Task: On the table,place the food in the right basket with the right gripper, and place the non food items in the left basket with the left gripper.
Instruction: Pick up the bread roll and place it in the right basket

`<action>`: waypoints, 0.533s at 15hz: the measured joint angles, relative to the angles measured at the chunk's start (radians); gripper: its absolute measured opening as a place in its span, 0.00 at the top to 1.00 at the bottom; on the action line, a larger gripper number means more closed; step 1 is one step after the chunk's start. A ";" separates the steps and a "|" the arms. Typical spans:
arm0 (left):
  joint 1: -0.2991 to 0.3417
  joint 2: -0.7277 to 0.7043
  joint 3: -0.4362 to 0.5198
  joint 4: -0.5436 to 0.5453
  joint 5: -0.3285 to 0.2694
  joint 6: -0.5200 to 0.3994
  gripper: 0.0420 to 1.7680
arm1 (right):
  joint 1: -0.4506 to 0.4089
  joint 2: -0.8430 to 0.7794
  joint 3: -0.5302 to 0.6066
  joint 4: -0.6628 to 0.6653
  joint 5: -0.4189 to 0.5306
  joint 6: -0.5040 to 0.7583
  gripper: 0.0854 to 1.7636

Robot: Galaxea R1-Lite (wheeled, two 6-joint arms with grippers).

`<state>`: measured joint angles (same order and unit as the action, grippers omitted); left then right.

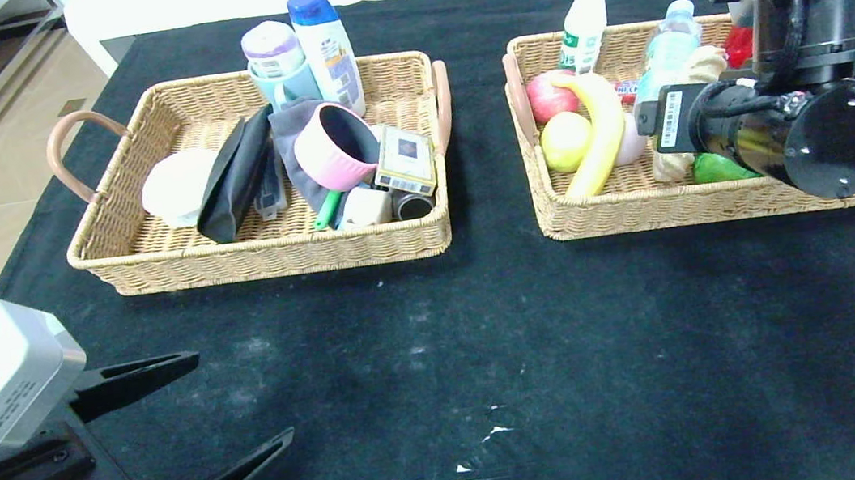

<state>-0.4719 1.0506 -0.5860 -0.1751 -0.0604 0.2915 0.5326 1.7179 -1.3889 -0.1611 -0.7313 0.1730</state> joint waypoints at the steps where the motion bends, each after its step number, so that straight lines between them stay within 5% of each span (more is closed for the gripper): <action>1: 0.004 -0.006 -0.002 -0.003 0.002 -0.003 0.03 | 0.010 -0.032 0.039 0.000 0.023 -0.026 0.05; 5: 0.036 -0.056 -0.017 -0.017 0.023 -0.001 0.03 | 0.025 -0.202 0.213 0.004 0.207 -0.128 0.05; 8: 0.048 -0.119 -0.029 0.008 0.121 -0.004 0.03 | 0.007 -0.354 0.371 0.017 0.397 -0.231 0.04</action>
<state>-0.4238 0.9317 -0.6147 -0.1668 0.0604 0.2872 0.5398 1.3643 -1.0183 -0.1438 -0.3343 -0.0585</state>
